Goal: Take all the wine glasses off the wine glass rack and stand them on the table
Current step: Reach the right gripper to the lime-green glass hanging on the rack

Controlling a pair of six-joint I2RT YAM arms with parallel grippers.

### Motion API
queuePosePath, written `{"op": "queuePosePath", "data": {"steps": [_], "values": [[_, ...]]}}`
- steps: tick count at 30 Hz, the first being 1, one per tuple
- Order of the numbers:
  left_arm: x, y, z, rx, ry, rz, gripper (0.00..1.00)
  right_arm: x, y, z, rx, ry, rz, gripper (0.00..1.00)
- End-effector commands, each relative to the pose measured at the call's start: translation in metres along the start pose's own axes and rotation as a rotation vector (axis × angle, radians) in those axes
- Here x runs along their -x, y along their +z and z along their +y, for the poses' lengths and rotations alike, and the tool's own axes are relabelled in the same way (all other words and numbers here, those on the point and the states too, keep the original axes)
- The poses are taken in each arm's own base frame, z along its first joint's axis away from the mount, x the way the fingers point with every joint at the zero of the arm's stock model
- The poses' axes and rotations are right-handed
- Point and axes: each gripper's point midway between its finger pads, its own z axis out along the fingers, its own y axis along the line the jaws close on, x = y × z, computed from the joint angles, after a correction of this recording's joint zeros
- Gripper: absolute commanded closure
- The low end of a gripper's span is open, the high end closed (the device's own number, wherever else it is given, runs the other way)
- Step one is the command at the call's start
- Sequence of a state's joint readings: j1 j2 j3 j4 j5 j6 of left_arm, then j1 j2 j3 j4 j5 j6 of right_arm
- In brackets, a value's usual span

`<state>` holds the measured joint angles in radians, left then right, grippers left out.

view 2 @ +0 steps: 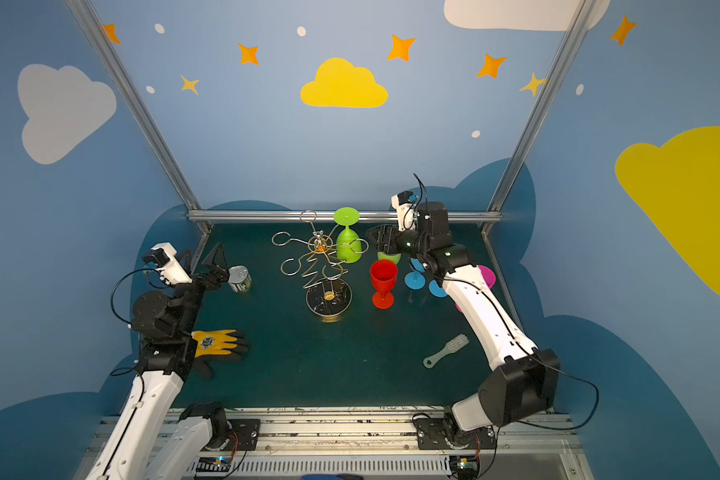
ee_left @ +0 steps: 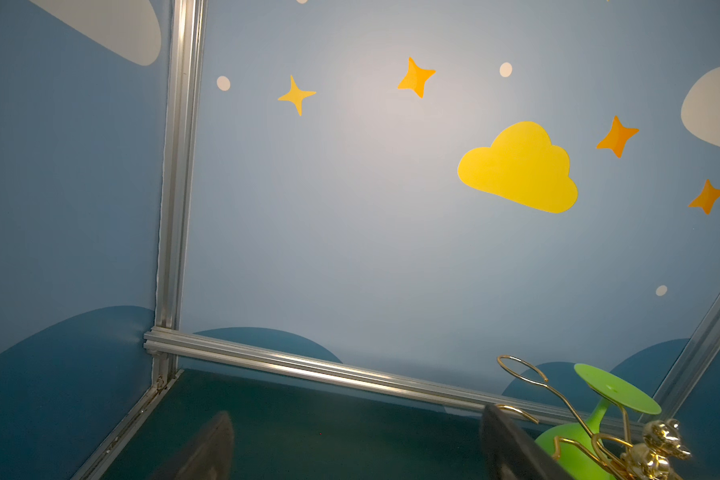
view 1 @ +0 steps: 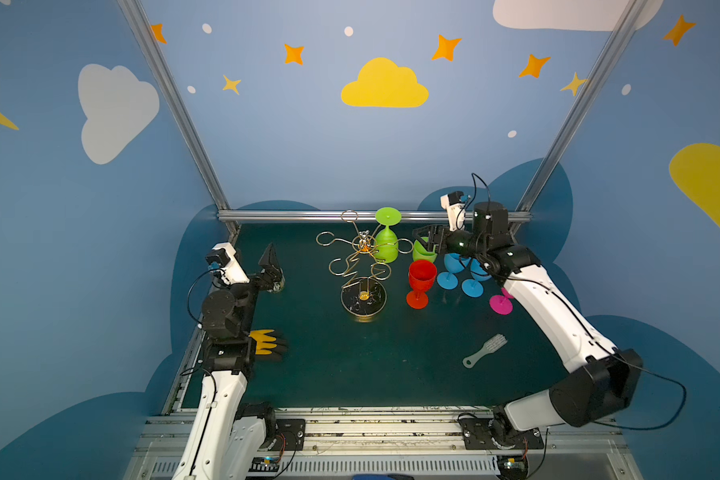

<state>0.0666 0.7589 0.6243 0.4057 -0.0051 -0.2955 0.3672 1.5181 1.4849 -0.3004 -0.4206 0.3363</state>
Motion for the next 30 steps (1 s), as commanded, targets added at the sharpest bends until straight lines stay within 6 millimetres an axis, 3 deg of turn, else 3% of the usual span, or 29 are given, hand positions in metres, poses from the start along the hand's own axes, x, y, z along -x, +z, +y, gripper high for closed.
{"op": "queuePosePath", "data": {"steps": [1, 13, 19, 24, 30], "values": [[-0.001, -0.001, -0.001, -0.012, -0.005, -0.005, 0.09, 0.023, 0.012, 0.015, 0.111, 0.021, -0.038, 0.31], [-0.003, 0.0, 0.0, -0.009, -0.002, 0.0, 0.09, 0.032, 0.065, 0.01, 0.213, 0.101, 0.031, 0.33], [-0.004, 0.001, 0.0, -0.014, -0.005, 0.003, 0.09, 0.034, 0.078, 0.01, 0.249, 0.132, 0.043, 0.35], [-0.004, 0.001, -0.001, -0.017, -0.008, 0.005, 0.09, 0.035, 0.082, 0.011, 0.266, 0.151, 0.053, 0.46], [-0.004, 0.001, -0.001, -0.018, -0.01, 0.005, 0.09, 0.036, 0.085, 0.011, 0.276, 0.171, 0.053, 0.68]]}}
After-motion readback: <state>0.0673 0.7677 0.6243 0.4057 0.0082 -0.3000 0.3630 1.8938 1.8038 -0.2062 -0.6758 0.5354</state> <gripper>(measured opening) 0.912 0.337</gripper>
